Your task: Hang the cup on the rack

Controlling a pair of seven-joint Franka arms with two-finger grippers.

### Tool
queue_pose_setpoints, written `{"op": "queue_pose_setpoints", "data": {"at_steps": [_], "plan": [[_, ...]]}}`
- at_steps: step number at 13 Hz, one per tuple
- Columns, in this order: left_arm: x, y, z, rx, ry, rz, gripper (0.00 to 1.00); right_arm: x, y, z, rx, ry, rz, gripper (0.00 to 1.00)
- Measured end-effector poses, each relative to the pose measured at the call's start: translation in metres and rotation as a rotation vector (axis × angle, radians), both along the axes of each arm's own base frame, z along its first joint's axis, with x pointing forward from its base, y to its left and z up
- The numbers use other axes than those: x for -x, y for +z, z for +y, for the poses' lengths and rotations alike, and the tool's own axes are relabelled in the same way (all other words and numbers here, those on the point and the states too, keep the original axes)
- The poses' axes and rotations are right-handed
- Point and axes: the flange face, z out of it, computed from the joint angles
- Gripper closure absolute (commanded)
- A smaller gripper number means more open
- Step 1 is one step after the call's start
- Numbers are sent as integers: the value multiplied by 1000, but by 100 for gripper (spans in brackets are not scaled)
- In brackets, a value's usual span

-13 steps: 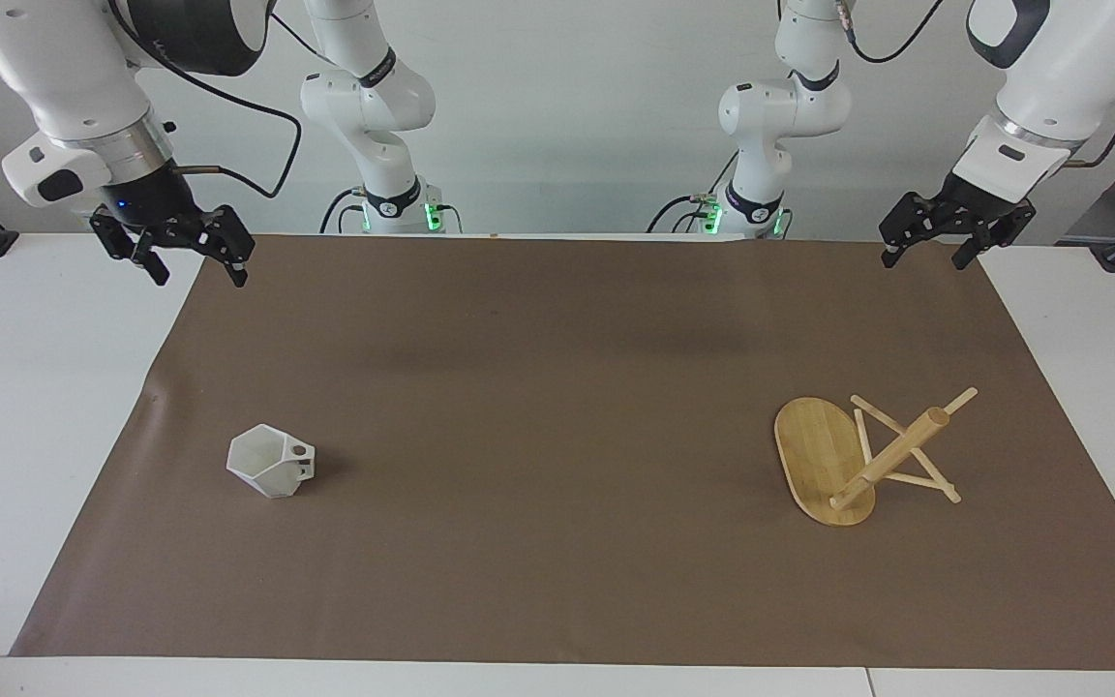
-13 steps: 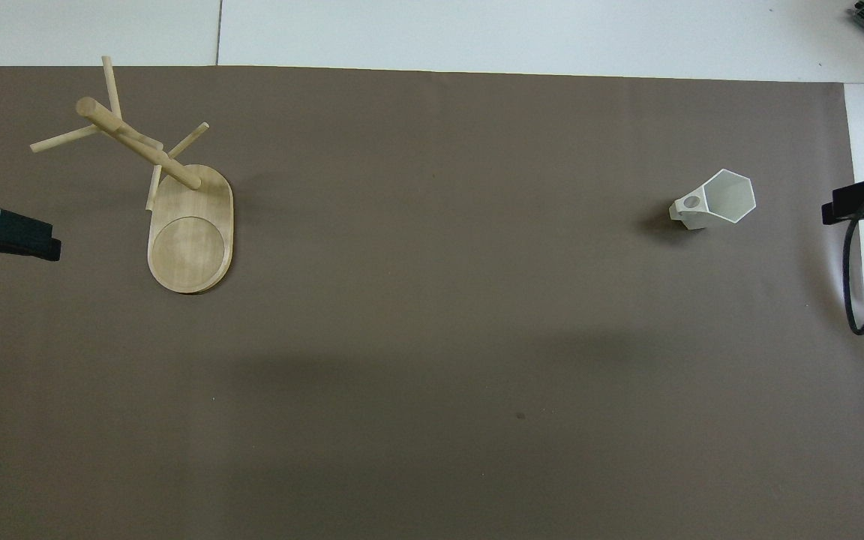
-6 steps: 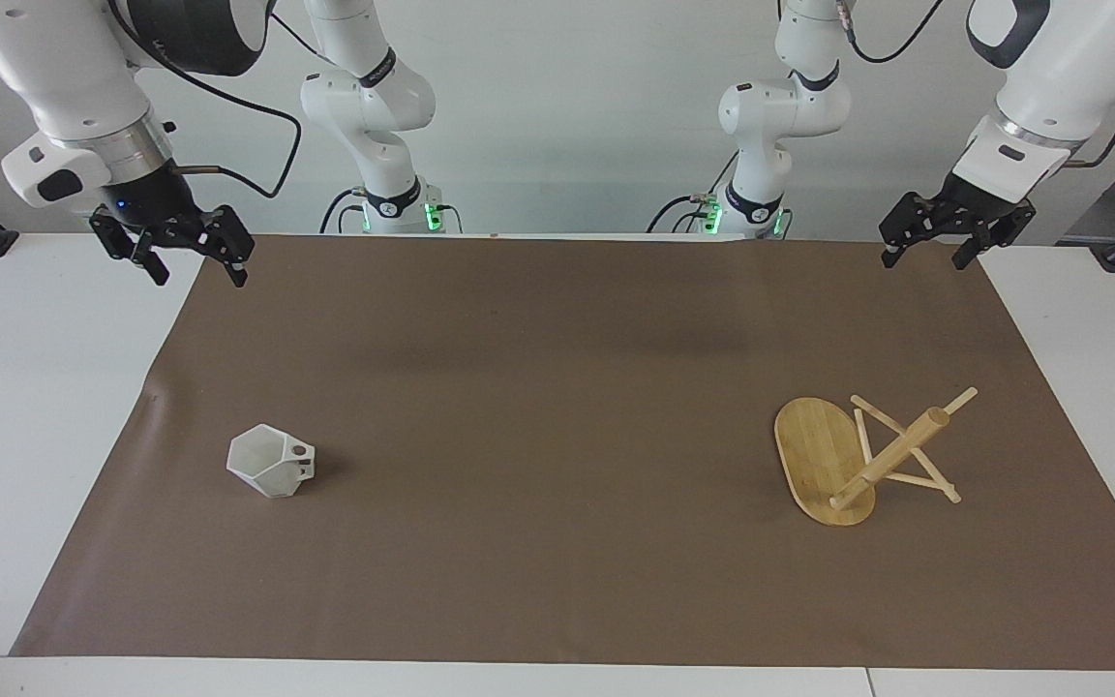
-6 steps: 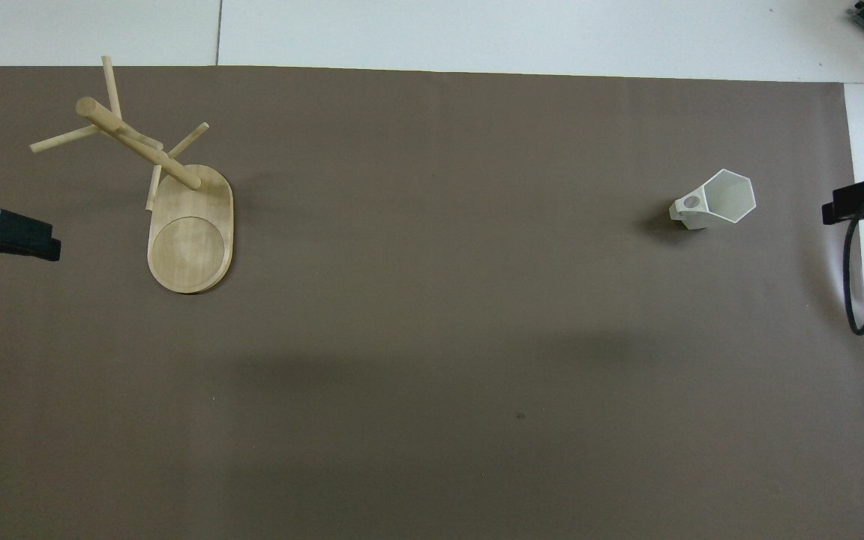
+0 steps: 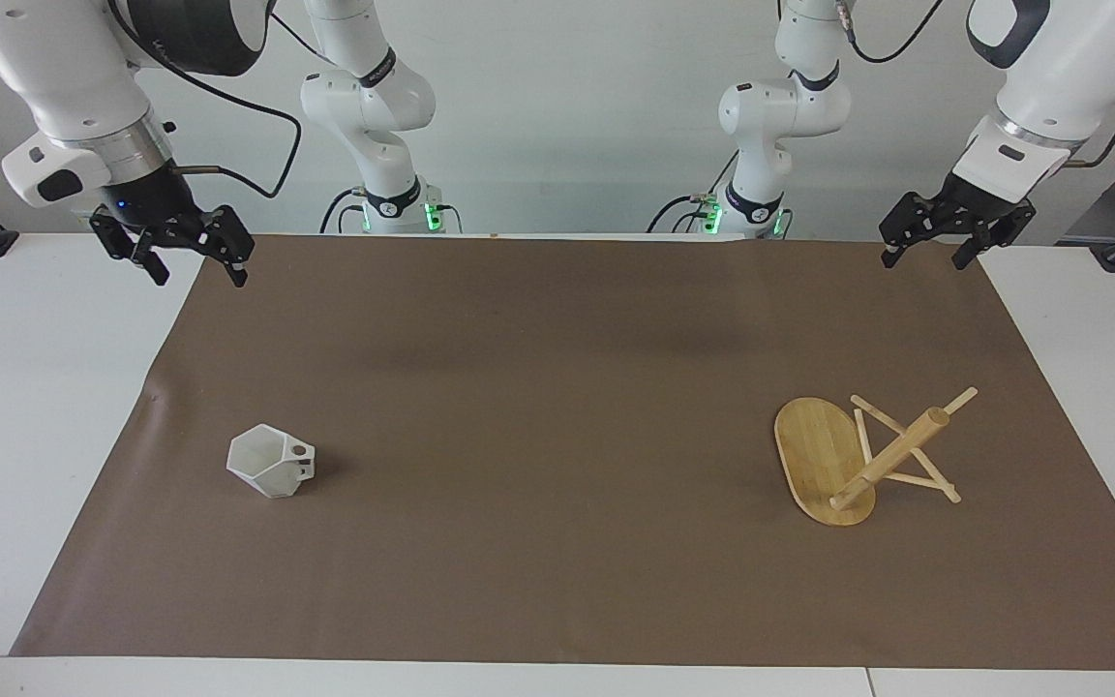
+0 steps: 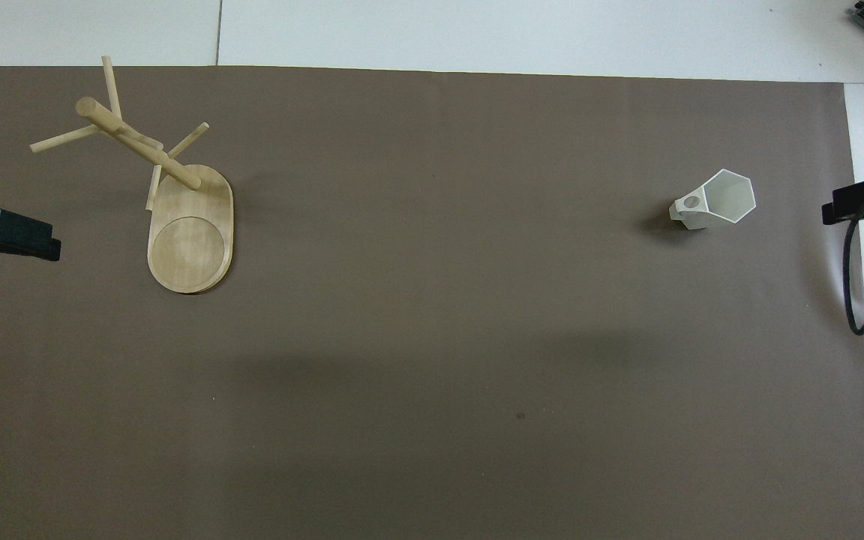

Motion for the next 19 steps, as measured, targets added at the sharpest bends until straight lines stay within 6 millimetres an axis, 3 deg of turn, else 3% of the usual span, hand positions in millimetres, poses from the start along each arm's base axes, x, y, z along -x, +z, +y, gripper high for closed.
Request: {"op": "queue_pose_setpoints", "data": {"at_steps": [19], "plan": [[0, 0, 0, 0, 0, 1, 0, -4, -6, -1, 3, 0, -30, 0]]}}
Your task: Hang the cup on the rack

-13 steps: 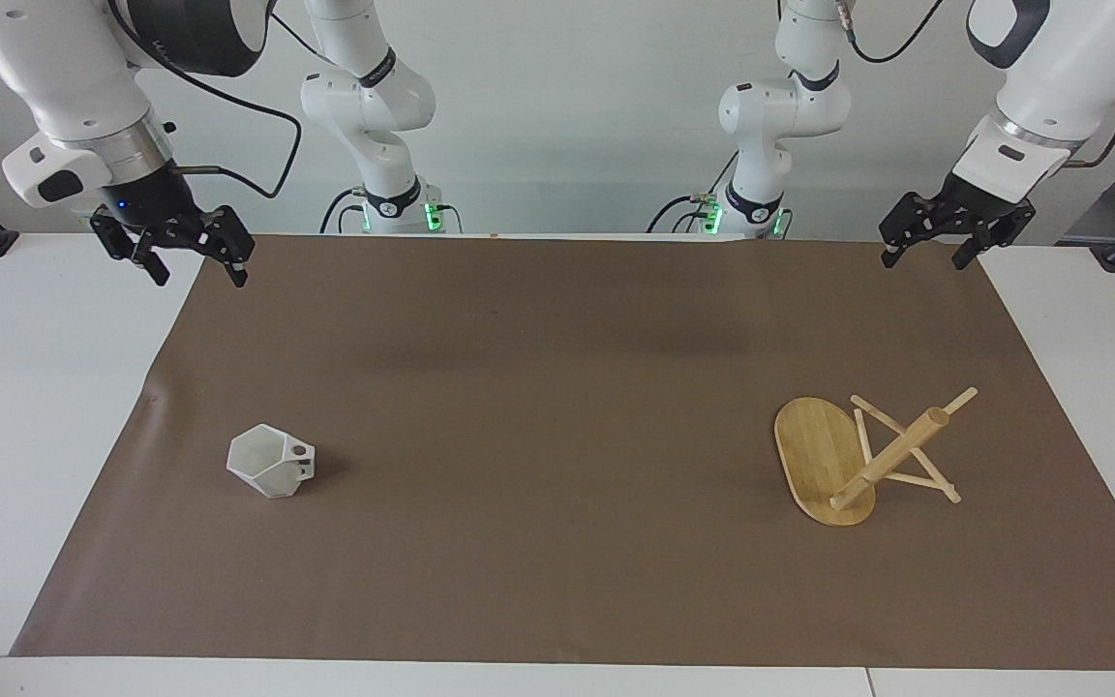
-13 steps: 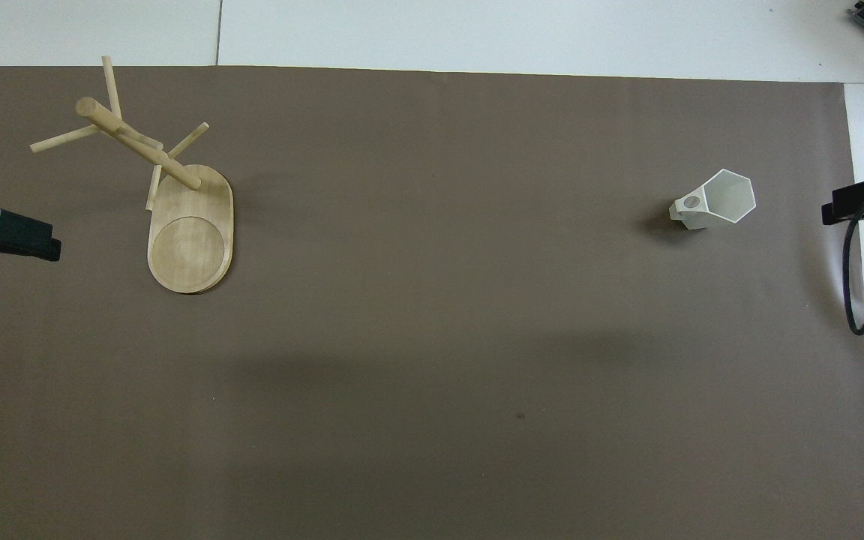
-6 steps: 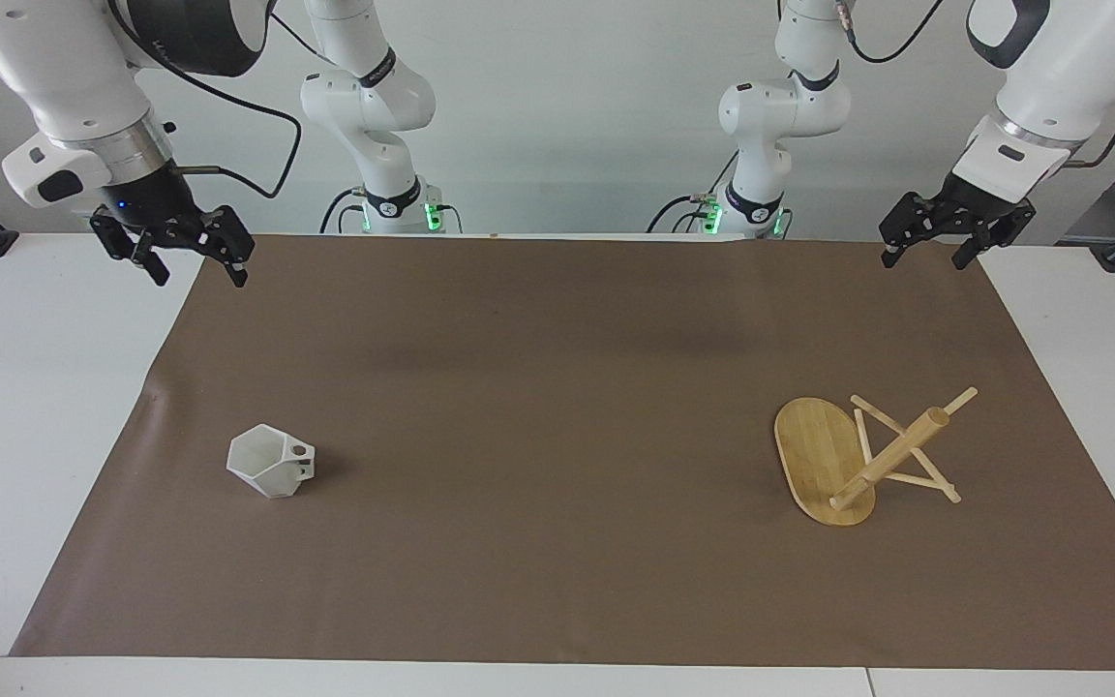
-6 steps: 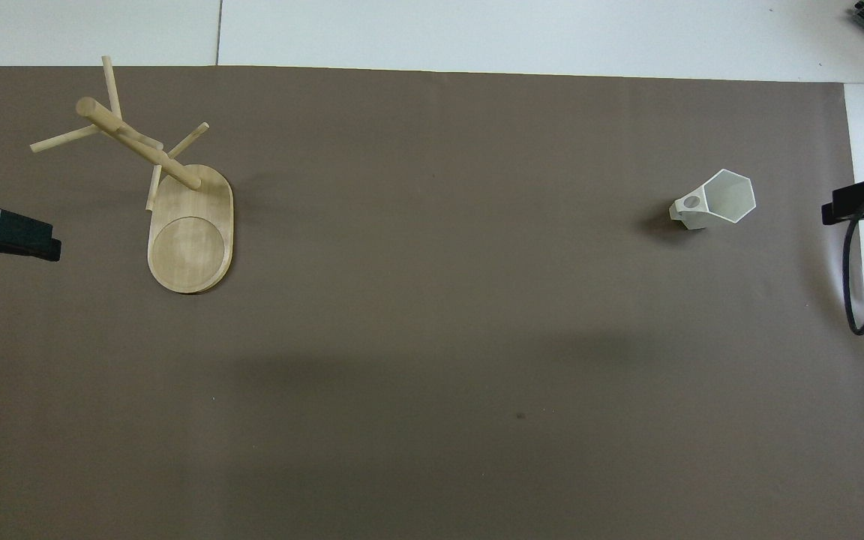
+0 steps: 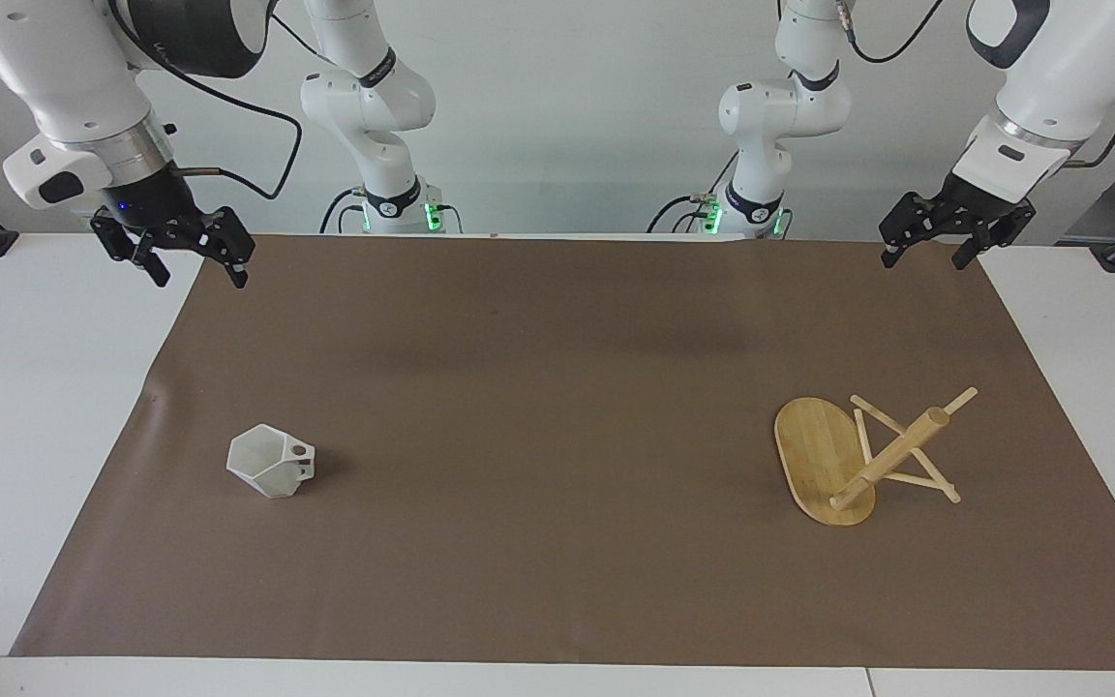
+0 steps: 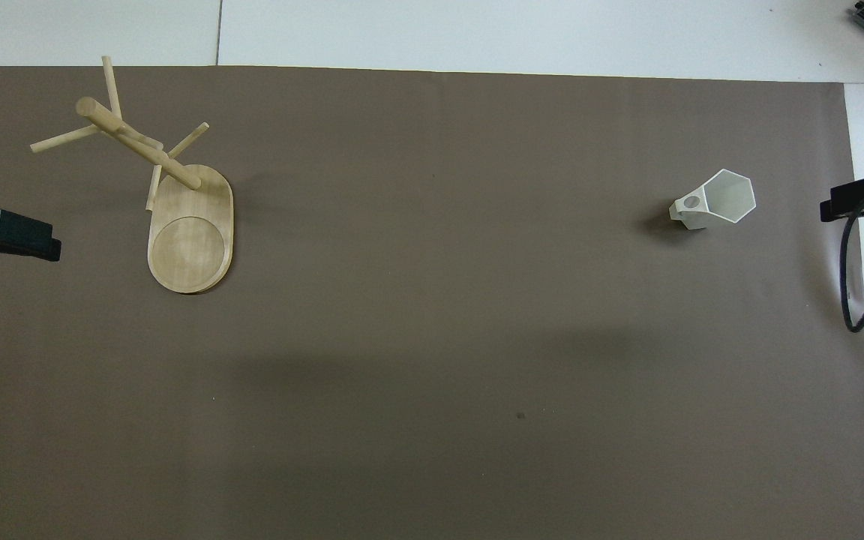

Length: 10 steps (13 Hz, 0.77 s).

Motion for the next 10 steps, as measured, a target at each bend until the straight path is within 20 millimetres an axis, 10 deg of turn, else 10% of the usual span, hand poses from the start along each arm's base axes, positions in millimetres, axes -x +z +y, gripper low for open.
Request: {"op": "queue_pose_setpoints", "data": {"at_steps": [10], "plan": [[0, 0, 0, 0, 0, 0, 0, -15, -85, -23, 41, 108, -141, 0]]}}
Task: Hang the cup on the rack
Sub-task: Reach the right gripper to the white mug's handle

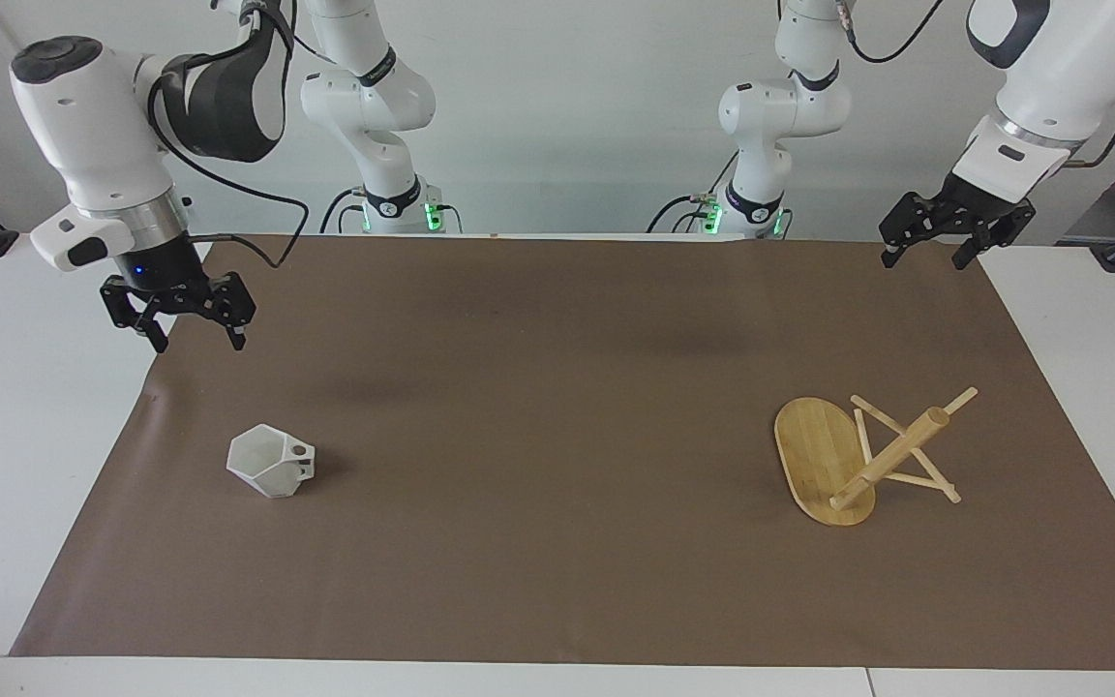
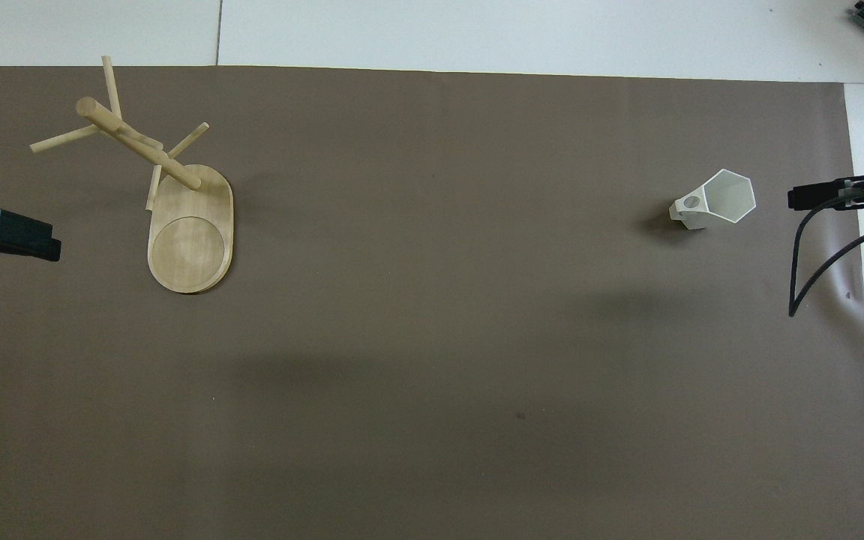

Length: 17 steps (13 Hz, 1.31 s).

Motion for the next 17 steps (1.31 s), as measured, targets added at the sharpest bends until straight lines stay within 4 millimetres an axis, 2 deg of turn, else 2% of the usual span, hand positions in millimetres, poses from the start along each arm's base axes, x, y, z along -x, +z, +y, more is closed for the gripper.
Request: {"op": "queue_pose_setpoints", "data": {"at_steps": [7, 13, 17], "plan": [[0, 0, 0, 0, 0, 0, 0, -35, -79, -6, 23, 5, -31, 0], [0, 0, 0, 0, 0, 0, 0, -47, -129, -12, 40, 0, -68, 0], [0, 0, 0, 0, 0, 0, 0, -45, -148, -13, 41, -1, -58, 0]]}}
